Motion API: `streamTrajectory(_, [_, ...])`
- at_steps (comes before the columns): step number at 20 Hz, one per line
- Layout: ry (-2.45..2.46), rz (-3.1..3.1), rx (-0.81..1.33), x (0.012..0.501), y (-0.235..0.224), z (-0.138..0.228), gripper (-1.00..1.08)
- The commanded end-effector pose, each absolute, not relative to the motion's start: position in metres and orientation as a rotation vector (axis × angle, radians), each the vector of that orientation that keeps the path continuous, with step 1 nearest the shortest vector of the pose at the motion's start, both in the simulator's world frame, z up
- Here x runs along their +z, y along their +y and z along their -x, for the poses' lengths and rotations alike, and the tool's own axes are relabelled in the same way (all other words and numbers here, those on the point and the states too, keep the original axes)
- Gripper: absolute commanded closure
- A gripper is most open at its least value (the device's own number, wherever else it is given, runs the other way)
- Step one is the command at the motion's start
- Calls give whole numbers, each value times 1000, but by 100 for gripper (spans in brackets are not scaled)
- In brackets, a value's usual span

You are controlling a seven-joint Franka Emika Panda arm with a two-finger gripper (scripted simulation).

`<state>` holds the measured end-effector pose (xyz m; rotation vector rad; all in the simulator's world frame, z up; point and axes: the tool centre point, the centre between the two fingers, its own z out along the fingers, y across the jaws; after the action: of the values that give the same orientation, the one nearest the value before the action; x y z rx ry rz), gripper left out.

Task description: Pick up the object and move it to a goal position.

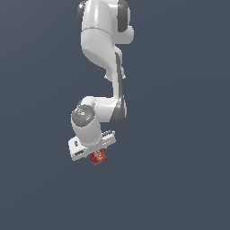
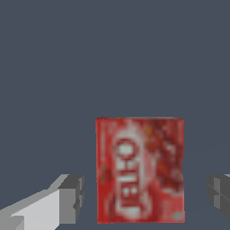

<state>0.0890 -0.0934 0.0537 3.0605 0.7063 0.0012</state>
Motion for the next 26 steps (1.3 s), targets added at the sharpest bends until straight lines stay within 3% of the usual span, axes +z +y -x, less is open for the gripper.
streamTrajectory(1, [708,-3061,-1,41,-93,-88,-92])
streamTrajectory(11, [711,-3060,0,15,-94,-89,-92])
streamTrajectory(12, [711,-3060,0,15,-94,-89,108])
streamTrajectory(26, [711,-3060,0,16,-93,-87,108])
